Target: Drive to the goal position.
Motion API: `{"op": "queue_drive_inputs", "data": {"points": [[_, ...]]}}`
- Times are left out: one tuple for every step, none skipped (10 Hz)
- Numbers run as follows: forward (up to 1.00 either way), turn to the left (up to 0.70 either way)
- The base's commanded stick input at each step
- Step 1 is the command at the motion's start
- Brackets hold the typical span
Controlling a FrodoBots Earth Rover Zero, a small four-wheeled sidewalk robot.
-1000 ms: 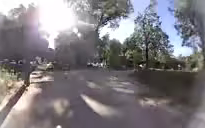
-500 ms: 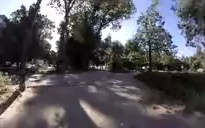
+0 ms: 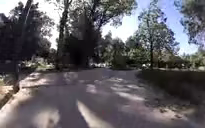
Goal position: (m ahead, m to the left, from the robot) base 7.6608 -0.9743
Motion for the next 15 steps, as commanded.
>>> {"op": "queue_drive_inputs", "data": {"points": [[0.70,-0.35],[0.70,-0.35],[0.70,-0.35],[0.70,-0.35],[0.70,-0.35],[0.70,-0.35],[0.70,-0.35],[0.70,-0.35],[0.70,-0.34],[0.70,-0.32],[0.70,-0.16],[0.70,-0.01],[0.70,0.00],[0.70,0.00],[0.70,0.00]]}}
